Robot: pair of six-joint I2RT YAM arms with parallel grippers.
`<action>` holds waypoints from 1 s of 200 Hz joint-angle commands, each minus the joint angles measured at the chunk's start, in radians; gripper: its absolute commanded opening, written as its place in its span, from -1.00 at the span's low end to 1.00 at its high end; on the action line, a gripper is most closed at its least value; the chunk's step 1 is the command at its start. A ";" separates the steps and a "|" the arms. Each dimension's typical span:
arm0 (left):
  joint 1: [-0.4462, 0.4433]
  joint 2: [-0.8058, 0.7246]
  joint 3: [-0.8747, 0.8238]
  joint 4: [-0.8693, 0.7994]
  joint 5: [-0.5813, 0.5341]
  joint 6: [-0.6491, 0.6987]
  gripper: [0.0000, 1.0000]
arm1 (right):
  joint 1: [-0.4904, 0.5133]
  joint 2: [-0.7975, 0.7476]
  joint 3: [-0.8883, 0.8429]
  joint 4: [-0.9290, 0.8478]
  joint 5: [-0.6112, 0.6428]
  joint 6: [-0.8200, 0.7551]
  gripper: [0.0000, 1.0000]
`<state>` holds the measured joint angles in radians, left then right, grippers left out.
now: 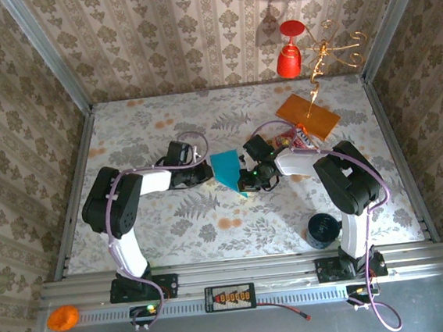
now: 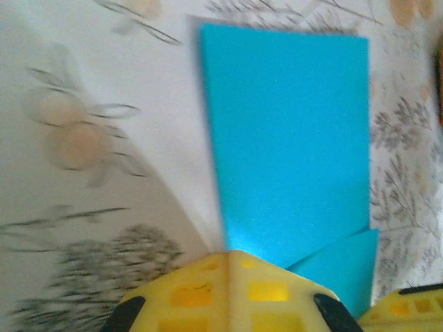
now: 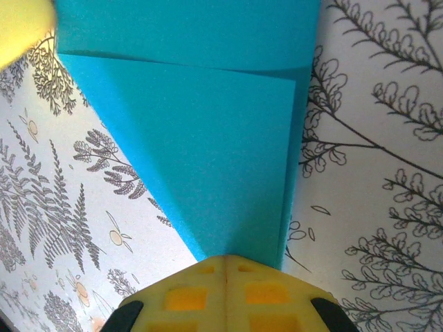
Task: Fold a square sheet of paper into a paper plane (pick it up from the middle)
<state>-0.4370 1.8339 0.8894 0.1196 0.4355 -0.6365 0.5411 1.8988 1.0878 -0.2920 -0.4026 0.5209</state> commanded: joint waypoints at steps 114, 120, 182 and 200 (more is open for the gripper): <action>0.063 -0.261 -0.161 0.023 0.000 -0.183 -0.22 | -0.035 -0.144 0.015 0.076 -0.029 -0.111 -0.40; 0.055 -0.252 -0.161 0.036 0.015 -0.193 -0.18 | -0.035 -0.150 0.000 0.093 -0.016 -0.077 -0.37; -0.010 -0.133 -0.122 0.149 0.119 -0.271 -0.01 | -0.035 -0.097 -0.032 0.166 -0.052 0.048 -0.36; -0.011 -0.099 -0.114 0.183 0.138 -0.289 0.00 | -0.035 -0.087 -0.026 0.162 -0.036 0.043 -0.40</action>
<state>-0.4458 1.6985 0.7410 0.2314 0.5156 -0.8764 0.5083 1.7863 1.0500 -0.1459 -0.4393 0.5343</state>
